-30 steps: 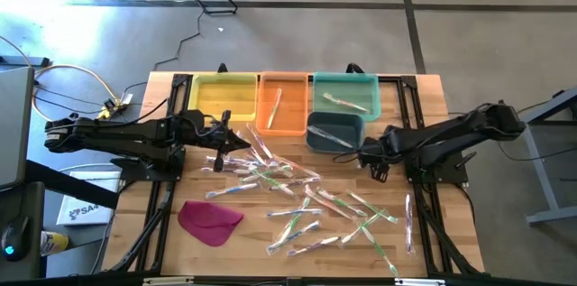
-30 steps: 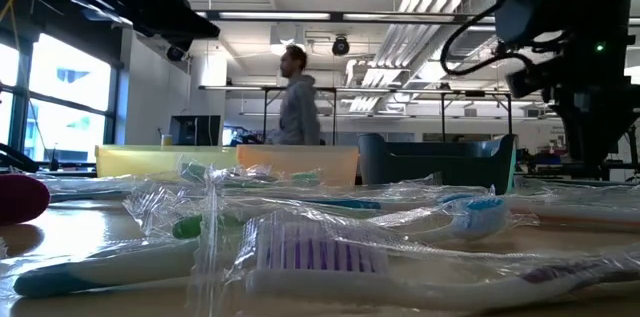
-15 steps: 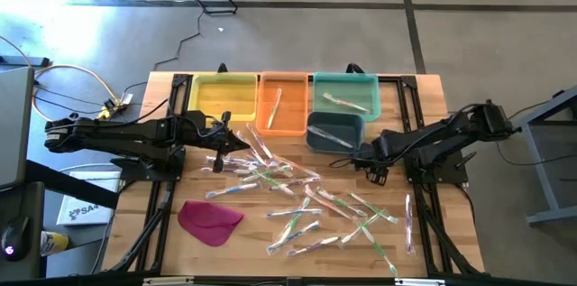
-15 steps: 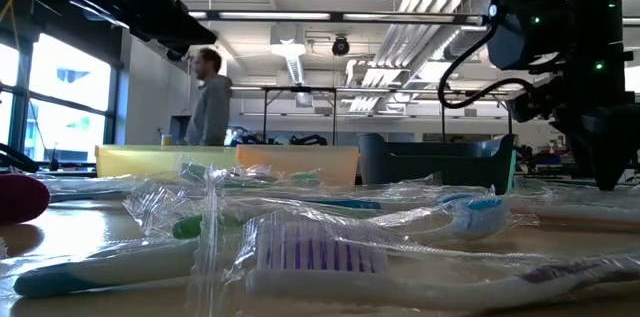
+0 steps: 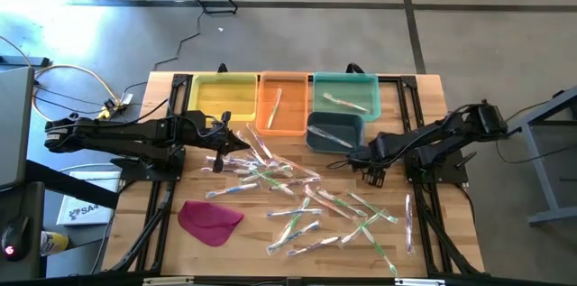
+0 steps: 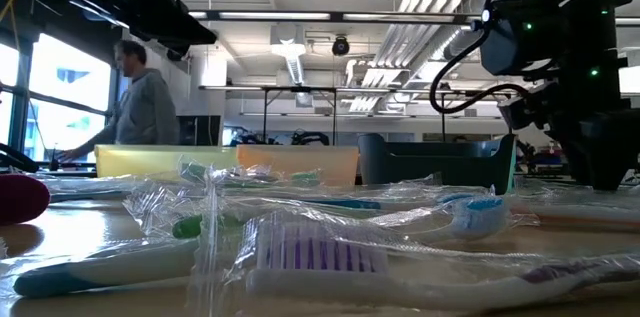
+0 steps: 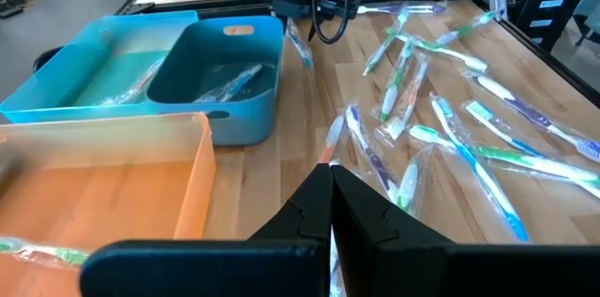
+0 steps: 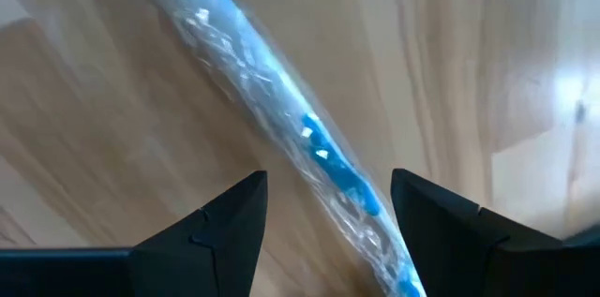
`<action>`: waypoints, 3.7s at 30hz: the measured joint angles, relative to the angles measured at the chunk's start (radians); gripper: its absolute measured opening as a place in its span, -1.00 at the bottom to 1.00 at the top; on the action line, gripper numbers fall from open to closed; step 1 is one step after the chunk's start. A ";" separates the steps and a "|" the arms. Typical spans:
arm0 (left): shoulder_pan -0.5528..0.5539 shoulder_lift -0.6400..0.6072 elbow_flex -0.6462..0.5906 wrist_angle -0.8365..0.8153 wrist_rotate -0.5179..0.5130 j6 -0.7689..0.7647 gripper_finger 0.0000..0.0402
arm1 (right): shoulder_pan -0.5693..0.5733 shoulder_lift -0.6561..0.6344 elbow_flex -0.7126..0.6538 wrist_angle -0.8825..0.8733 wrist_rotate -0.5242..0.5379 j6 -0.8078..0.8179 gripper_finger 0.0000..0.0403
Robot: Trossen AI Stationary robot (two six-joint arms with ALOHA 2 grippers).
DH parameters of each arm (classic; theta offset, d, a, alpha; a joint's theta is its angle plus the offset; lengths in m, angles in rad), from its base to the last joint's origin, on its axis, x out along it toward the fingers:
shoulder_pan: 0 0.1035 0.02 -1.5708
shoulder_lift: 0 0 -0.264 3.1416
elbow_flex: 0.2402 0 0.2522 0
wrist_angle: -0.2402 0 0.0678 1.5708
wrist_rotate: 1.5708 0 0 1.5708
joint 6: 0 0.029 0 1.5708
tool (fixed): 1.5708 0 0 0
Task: Pick & Place Toothbrushes
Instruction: Put the blue toothbrush into the dark blue bin
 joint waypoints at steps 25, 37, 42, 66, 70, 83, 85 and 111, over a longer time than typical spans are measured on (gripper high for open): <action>0.000 0.000 0.000 0.000 0.000 0.000 -1.00 | 0.001 0.000 0.000 0.128 -0.136 -0.083 -0.06; 0.000 0.000 0.000 0.000 0.000 0.000 -1.00 | 0.001 0.000 0.000 0.207 -0.171 -0.083 -0.70; 0.000 0.000 0.000 0.000 0.000 0.000 -1.00 | 0.001 -0.003 0.002 0.224 -0.200 -0.079 -0.95; 0.000 0.000 0.000 0.000 0.000 0.000 -1.00 | 0.001 -0.096 0.115 0.166 -0.204 -0.051 -0.99; 0.000 0.000 0.000 0.000 0.000 0.000 -1.00 | 0.001 -0.151 0.156 0.163 -0.178 -0.053 -0.99; 0.000 0.000 0.000 0.001 0.000 0.000 -1.00 | 0.001 -0.236 0.331 0.150 0.000 -0.072 -0.99; 0.000 0.000 0.000 0.001 0.000 0.000 -1.00 | 0.001 -0.235 0.355 0.150 0.032 -0.089 -0.99; 0.000 0.000 0.000 0.001 0.000 0.000 -1.00 | -0.033 -0.165 0.388 0.487 0.465 -0.191 -0.99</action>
